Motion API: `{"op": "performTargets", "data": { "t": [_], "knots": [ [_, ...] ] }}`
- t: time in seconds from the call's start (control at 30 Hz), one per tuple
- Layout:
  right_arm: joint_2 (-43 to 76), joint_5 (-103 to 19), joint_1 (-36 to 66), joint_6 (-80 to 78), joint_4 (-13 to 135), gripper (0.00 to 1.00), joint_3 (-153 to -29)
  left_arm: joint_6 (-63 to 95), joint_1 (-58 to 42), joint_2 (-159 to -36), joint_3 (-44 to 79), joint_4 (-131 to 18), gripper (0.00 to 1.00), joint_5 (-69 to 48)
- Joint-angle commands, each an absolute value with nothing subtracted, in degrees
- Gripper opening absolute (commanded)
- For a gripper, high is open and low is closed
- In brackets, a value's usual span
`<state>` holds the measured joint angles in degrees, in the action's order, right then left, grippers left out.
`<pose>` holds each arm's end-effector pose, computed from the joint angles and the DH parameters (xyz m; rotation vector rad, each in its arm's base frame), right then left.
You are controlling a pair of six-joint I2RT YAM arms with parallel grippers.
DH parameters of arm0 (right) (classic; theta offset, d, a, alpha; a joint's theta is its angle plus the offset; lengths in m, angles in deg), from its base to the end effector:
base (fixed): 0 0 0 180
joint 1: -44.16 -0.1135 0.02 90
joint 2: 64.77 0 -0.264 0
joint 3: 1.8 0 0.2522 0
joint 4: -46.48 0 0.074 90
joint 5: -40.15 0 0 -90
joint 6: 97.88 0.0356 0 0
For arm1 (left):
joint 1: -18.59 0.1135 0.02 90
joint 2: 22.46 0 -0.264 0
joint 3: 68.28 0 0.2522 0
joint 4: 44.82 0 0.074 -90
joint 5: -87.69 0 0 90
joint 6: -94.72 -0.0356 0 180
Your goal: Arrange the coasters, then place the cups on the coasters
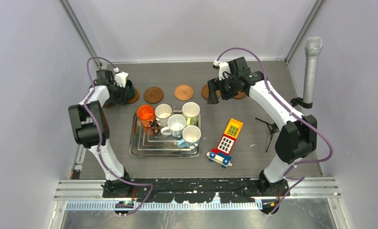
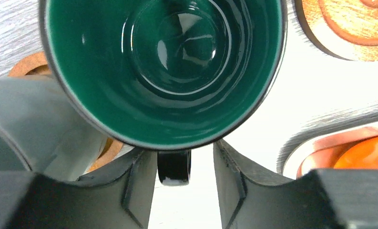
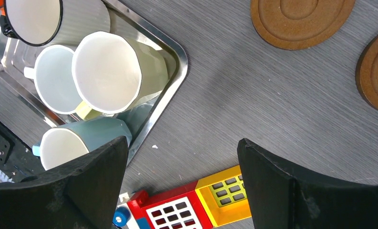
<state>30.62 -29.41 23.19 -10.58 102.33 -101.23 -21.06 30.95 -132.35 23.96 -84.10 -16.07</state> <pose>0.3343 0.1414 0.3097 -0.6600 2.3950 0.5776 0.4017 0.0794 0.1943 0.3842 2.4928 -0.0430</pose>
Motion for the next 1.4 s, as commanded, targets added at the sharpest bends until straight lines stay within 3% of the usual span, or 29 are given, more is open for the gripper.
{"op": "performTargets", "data": {
  "t": [0.0,0.17,0.47,0.53,0.57,1.0,1.37],
  "knots": [
    [30.40,-28.63,23.37,-10.82,101.29,0.88,-103.28,-19.23,31.44,-126.05,23.91,-85.52,0.51,-16.07],
    [29.97,-28.67,23.35,-10.78,101.12,0.89,-102.63,-18.34,31.49,-118.19,21.56,-89.84,0.68,-15.69],
    [30.16,-27.66,23.34,-9.99,100.37,0.89,-102.40,-12.77,28.63,-103.53,17.30,-106.97,0.80,-20.36],
    [30.41,-27.25,23.34,-9.30,99.95,0.88,-102.36,-9.24,26.97,-99.70,14.83,-107.20,0.97,-21.20],
    [30.54,-27.00,23.33,-8.89,99.82,0.88,-102.31,-7.30,25.81,-97.95,13.53,-106.76,0.99,-20.75],
    [31.13,-25.52,23.39,-6.34,98.89,0.88,-102.15,9.69,9.54,-93.67,0.63,-95.32,1.00,-4.18],
    [29.91,-26.13,23.38,-6.93,99.17,0.88,-101.19,12.49,7.24,-97.71,-0.94,-89.22,1.00,-1.43]
  ]
}}
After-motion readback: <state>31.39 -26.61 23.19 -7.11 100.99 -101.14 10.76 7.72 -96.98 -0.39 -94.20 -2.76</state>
